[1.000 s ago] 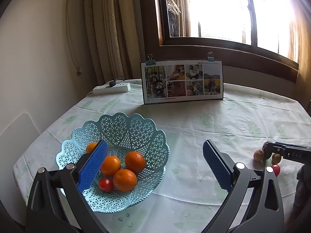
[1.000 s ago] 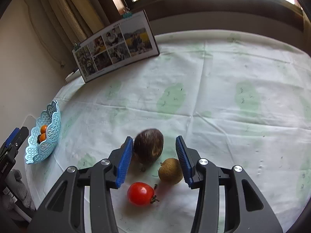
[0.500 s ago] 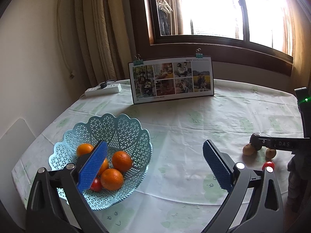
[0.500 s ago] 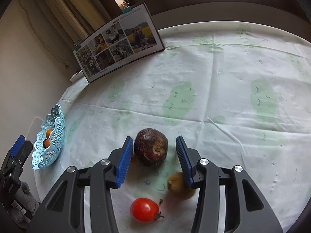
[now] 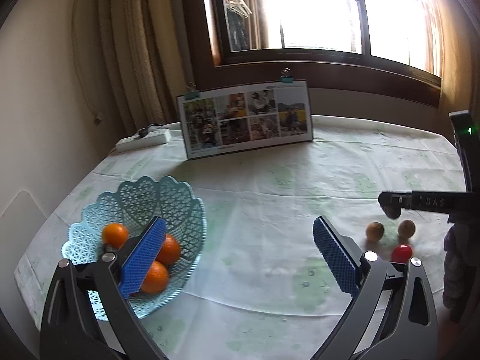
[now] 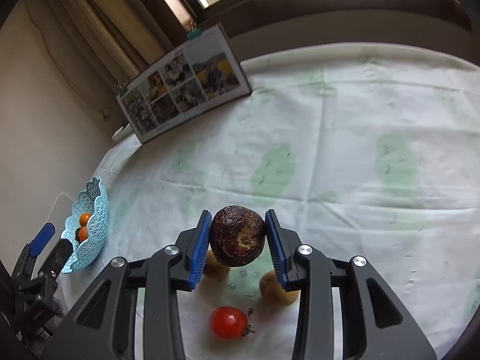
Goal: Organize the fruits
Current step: 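Grasp the red cherry tomato with the left gripper while the right gripper holds the avocado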
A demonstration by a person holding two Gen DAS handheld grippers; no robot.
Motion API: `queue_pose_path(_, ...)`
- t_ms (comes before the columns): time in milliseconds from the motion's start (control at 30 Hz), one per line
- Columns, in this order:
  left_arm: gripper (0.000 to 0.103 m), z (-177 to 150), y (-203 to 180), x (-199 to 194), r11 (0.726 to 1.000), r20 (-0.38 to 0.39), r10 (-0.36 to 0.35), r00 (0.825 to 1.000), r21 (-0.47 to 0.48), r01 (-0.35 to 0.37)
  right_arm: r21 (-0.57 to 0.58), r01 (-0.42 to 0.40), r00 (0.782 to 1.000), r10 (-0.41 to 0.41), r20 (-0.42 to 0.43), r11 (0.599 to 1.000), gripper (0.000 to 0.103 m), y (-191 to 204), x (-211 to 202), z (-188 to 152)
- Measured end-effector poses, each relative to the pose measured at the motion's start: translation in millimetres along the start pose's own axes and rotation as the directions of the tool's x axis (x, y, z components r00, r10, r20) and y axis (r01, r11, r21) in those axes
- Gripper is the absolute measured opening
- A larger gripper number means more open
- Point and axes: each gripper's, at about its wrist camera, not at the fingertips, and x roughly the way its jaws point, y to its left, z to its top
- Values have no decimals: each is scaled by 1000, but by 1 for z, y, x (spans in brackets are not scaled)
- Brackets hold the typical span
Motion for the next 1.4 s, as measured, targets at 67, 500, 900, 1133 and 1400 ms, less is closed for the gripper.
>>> queue_pose_path(67,100,0,-8,2,1000,-10,-27,1000,14,27,-14,56,998,-55,37,998,37,-2,-10,2)
queue_pose_path(500,100,-12,-89,20,945,-137,-282,950,134,300,14,240,968,-240,79,971,37,-38,-31,-8)
queue_pose_path(900,60,-27,-141,49,859,-313,-439,842,128,495,39,235,968,-238,78,971,37,-41,-30,-10)
queue_pose_path(1133,34,-32,-145,57,838,-344,-484,805,84,540,40,236,969,-238,58,971,37,-43,-24,-12)
queue_pose_path(1400,30,-30,-137,52,846,-327,-478,815,77,527,64,236,970,-239,48,970,38,-49,-19,-14)
